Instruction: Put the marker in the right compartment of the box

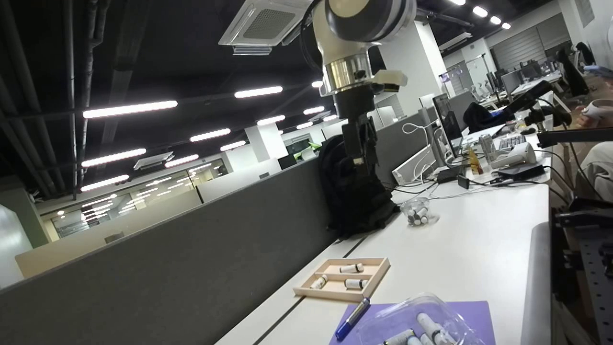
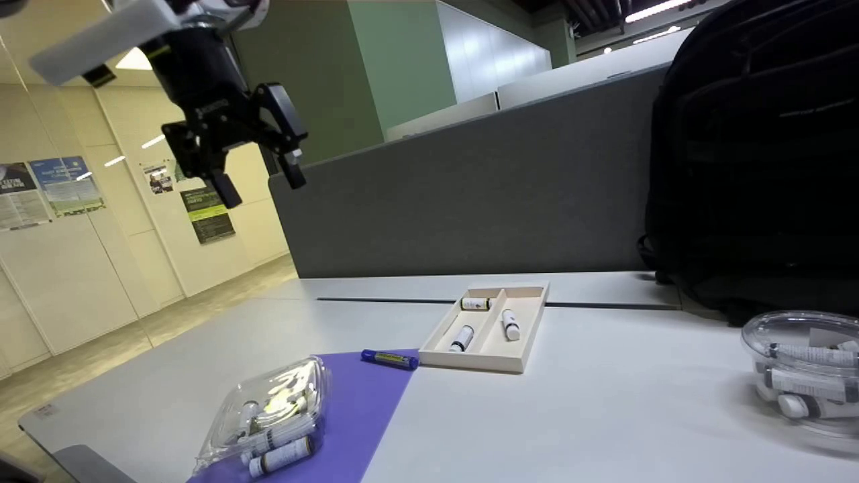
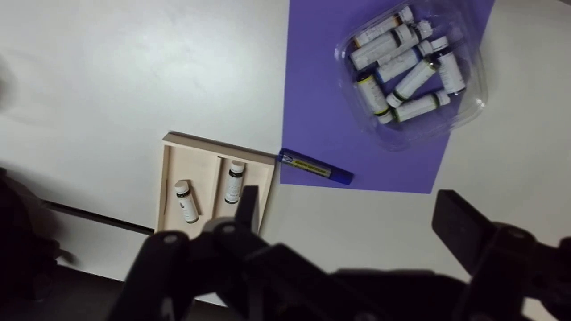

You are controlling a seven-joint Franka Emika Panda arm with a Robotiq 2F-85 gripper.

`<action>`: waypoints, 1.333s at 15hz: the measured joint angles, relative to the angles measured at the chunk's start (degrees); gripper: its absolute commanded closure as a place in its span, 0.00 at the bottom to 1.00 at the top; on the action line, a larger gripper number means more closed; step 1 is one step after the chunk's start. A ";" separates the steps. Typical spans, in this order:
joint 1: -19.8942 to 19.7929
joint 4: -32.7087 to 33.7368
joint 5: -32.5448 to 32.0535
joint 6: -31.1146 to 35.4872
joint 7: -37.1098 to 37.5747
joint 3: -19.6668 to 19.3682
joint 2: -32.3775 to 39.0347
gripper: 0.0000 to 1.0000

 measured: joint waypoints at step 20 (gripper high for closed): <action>0.41 22.22 -11.05 -1.94 -12.28 6.00 34.70 0.00</action>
